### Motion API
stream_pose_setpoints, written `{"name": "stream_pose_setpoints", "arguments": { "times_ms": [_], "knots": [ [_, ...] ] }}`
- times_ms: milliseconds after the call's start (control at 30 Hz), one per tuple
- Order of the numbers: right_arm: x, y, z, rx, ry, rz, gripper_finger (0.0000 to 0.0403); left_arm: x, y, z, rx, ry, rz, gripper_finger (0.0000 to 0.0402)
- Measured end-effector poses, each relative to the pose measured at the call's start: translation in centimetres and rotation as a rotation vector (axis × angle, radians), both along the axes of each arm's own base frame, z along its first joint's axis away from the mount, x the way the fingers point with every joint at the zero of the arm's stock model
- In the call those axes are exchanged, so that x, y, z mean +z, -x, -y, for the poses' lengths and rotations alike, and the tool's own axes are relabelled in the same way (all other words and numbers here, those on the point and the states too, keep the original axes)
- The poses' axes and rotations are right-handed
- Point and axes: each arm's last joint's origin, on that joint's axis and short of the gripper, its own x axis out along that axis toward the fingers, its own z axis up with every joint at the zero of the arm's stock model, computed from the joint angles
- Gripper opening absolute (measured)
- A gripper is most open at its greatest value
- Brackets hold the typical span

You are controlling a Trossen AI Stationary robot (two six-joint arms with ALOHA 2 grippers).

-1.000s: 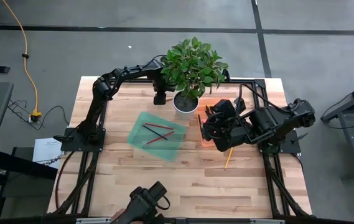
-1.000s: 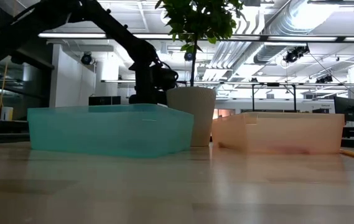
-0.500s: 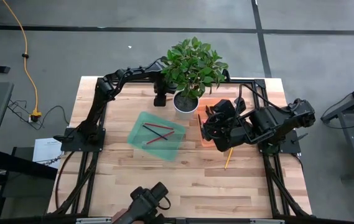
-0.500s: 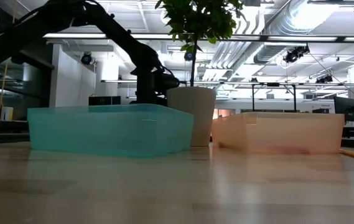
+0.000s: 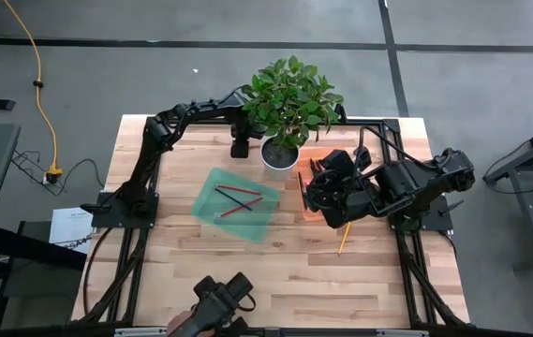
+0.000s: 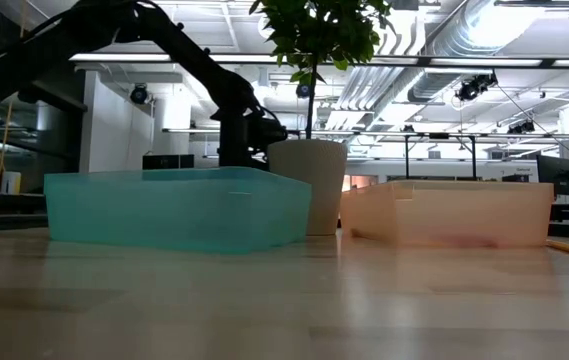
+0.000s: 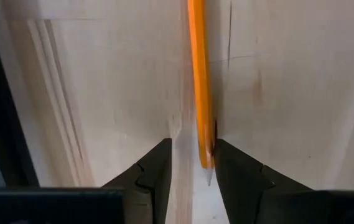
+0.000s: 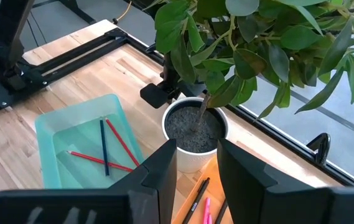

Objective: Sort pens & pencils
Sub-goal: Put the orange pencil into the blue bin

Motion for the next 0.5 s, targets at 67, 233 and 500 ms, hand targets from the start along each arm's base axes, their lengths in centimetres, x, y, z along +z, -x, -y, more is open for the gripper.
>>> {"name": "stream_pose_setpoints", "arguments": {
  "times_ms": [67,233,500],
  "knots": [
    [0.00,0.00,0.00,0.000,0.000,0.000,0.0107,0.01,-0.02,-0.03,0.000,-0.003,0.002,0.0106],
    [0.00,0.00,0.01,0.000,0.000,0.000,0.0107,0.02,-0.08,0.04,0.000,0.017,0.022,0.0106],
    [0.00,0.00,0.00,0.001,0.001,-0.002,0.0107,0.07,-0.06,0.08,0.000,0.020,0.021,0.0106]
  ]
}}
